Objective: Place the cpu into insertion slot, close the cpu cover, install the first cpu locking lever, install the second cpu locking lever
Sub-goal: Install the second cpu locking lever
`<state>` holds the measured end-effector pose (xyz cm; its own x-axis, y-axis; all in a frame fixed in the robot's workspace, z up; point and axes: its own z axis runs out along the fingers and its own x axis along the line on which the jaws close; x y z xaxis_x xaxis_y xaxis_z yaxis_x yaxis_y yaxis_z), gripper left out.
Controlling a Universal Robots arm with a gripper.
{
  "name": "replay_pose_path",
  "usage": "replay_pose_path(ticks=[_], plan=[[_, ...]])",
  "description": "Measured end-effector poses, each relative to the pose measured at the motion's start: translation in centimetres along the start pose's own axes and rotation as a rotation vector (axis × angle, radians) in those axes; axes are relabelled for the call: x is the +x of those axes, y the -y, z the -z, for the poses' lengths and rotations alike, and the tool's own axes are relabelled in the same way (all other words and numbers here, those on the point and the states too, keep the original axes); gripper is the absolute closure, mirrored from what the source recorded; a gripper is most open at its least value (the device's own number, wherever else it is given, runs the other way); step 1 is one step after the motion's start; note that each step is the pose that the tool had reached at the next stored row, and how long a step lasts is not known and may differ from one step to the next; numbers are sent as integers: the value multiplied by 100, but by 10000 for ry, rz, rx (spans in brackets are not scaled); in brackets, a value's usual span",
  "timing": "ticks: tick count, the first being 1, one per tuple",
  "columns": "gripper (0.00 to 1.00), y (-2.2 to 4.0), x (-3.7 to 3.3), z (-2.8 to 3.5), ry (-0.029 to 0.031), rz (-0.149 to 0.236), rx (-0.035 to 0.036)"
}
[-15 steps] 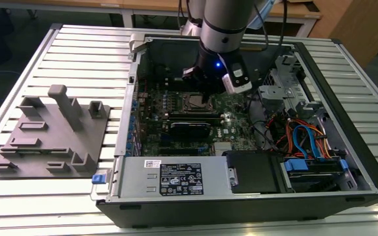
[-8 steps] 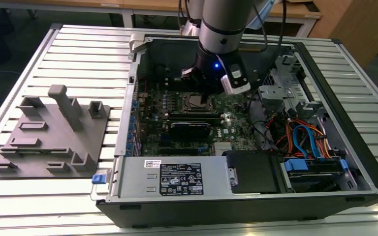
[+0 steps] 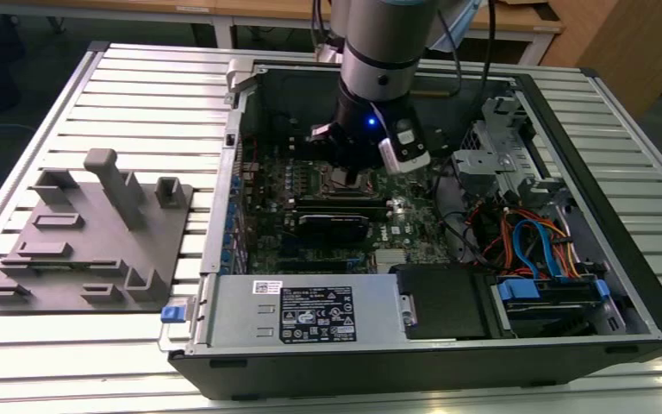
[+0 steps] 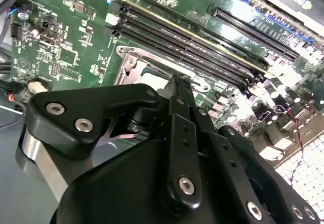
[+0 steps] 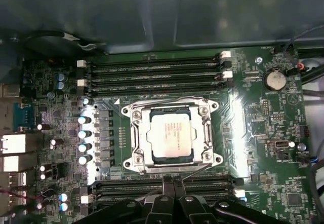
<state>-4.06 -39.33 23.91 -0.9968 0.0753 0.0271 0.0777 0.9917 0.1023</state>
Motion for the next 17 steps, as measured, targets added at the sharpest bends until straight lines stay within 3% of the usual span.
replay_pose_path(ticks=[5, 11, 17], plan=[[90, 36, 28, -18, -29, 8, -90], [90, 64, 145, -60, -42, 36, -131], [90, 79, 189, -114, -59, 47, -258]])
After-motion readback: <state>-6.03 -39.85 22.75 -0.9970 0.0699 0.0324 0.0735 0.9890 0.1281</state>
